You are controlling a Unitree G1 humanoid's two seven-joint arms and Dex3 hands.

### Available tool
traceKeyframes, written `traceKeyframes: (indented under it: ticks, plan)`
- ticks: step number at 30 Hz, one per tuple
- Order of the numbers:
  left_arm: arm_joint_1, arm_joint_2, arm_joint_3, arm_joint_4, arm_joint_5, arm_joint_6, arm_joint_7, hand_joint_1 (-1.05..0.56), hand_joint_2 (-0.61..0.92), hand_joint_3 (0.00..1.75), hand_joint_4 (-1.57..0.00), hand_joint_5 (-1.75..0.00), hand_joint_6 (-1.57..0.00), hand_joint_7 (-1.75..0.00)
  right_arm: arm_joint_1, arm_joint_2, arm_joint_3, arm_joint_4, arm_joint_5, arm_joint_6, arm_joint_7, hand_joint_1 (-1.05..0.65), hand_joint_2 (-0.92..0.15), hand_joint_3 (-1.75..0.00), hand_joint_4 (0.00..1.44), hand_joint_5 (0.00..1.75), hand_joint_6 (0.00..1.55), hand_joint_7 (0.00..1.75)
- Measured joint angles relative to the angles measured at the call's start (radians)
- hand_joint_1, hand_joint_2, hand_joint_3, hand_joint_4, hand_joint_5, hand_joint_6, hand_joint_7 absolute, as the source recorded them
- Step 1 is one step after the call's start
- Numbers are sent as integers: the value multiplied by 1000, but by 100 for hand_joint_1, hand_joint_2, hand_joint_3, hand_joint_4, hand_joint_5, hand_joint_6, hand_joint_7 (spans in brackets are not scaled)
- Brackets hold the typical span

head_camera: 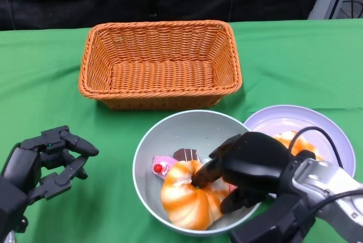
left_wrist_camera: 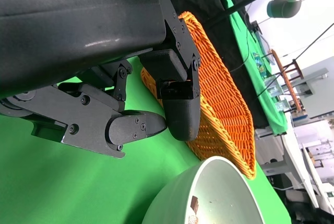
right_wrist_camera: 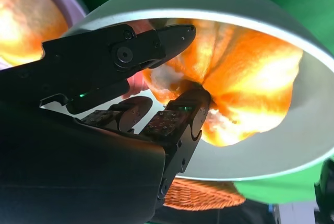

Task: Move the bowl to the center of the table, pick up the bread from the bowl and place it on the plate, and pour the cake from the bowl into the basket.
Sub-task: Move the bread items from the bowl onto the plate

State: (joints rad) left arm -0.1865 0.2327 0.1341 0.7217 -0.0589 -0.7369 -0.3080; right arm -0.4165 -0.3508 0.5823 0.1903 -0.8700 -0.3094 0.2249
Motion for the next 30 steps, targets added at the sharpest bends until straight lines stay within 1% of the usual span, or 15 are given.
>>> traceKeyframes:
  ticks: [3, 6, 9, 10, 11, 13, 15, 19, 20, 21, 22, 23, 25, 30]
  plan:
    - [0, 0, 1, 0, 1, -7, 0, -15, 86, 54, -80, -138, -83, -104, -8, 12, 13, 25, -4, 5, -27, -64, -84, 0, 56, 3, 66, 2]
    - [0, 0, 1, 0, 1, -8, 0, -15, 86, 52, -80, -138, -83, -105, -9, 25, 23, 56, -25, 6, -92, -60, -83, 0, 62, 4, 70, 2]
    - [0, 0, 2, 0, 1, -9, 0, -15, 86, 52, -80, -138, -82, -105, -11, 31, 30, 76, -33, 7, -131, -59, -83, 0, 63, 4, 71, 2]
    - [0, 0, 2, 0, 1, -9, 0, -15, 86, 52, -80, -138, -82, -105, -13, 33, 33, 83, -35, 6, -145, -48, -84, -1, 70, 6, 73, 2]
    - [0, 0, 2, 0, 1, -9, 0, -15, 87, 52, -80, -139, -82, -105, -14, 34, 36, 91, -37, 5, -161, -44, -85, -1, 73, 7, 74, 2]
    - [0, -1, 3, 0, 0, -8, 0, -15, 87, 51, -79, -139, -82, -105, -18, 37, 43, 113, -38, -4, -200, -36, -88, -1, 86, 10, 80, 3]
    - [0, -1, 3, -1, 0, -8, 0, -15, 88, 51, -79, -139, -82, -105, -22, 37, 48, 129, -38, -15, -227, -34, -88, -1, 89, 10, 81, 3]
    - [0, -1, 3, -1, 0, -8, 0, -15, 88, 50, -79, -139, -82, -105, -28, 37, 53, 144, -38, -21, -248, -33, -89, -1, 91, 8, 82, 2]
    - [0, -1, 3, -1, 0, -8, 0, -15, 88, 50, -79, -139, -82, -105, -30, 38, 54, 156, -37, -31, -265, -26, -91, -1, 104, 26, 97, 6]
    - [0, -1, 3, -1, 0, -8, 0, -14, 88, 50, -79, -139, -82, -105, -31, 41, 53, 175, -36, -47, -293, -24, -91, -1, 100, 55, 105, 5]
    - [0, -1, 3, 0, -1, -8, 0, -14, 88, 49, -79, -138, -82, -105, -33, 45, 53, 196, -34, -63, -325, -22, -92, -1, 88, 94, 111, 6]
    - [0, -1, 3, 0, -1, -8, 0, -14, 88, 49, -79, -138, -82, -105, -36, 50, 53, 218, -31, -81, -359, -22, -91, -1, 83, 108, 113, 6]
    - [0, -2, 3, 0, -6, -8, 0, -14, 88, 49, -80, -138, -82, -105, -43, 58, 53, 256, -30, -108, -404, -22, -91, 0, 77, 122, 115, 6]
    - [0, -2, 3, 0, -12, -8, 0, -14, 88, 49, -80, -138, -83, -104, -56, 66, 54, 298, -30, -138, -444, -22, -91, 0, 75, 127, 116, 5]
